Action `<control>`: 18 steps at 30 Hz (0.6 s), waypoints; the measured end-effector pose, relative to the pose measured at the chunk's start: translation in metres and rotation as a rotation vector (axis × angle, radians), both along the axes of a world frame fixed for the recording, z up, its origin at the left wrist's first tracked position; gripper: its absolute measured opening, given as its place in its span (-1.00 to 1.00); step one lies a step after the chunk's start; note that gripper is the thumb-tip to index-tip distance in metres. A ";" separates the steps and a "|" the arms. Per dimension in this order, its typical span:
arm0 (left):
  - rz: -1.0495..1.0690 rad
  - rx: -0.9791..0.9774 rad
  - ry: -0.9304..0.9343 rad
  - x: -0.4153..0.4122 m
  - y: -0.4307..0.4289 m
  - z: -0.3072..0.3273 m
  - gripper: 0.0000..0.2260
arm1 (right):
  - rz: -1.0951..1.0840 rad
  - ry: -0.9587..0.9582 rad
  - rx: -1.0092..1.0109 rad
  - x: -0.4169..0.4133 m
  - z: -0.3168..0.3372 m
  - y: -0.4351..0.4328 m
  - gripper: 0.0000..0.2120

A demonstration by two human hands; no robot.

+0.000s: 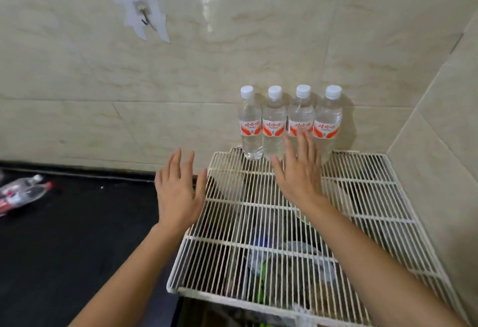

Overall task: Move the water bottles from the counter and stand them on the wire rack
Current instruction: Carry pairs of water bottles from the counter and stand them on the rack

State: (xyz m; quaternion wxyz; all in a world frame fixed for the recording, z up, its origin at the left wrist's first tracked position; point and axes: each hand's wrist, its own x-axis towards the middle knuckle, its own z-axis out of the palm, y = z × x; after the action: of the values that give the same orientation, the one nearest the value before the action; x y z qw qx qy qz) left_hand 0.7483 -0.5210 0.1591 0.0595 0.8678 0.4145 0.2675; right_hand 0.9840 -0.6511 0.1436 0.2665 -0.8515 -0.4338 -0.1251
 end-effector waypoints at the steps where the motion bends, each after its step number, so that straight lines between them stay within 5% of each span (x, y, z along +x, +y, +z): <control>1: 0.040 0.017 0.026 -0.018 -0.002 -0.001 -0.47 | 0.042 0.003 -0.020 -0.010 0.000 0.007 -0.35; 10: 0.299 0.104 0.030 -0.188 0.010 0.003 -0.48 | 0.315 -0.058 -0.073 -0.156 0.008 0.066 -0.31; 18: 0.392 0.097 0.006 -0.421 0.058 0.003 -0.43 | 0.450 -0.081 -0.068 -0.374 -0.006 0.159 -0.36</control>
State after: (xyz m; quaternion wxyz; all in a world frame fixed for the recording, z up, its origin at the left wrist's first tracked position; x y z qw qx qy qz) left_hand 0.3276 -0.4635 0.1618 -0.0367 0.7731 0.5624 0.2911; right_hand 0.6101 -0.4921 0.1381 0.2413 -0.7362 -0.6269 -0.0819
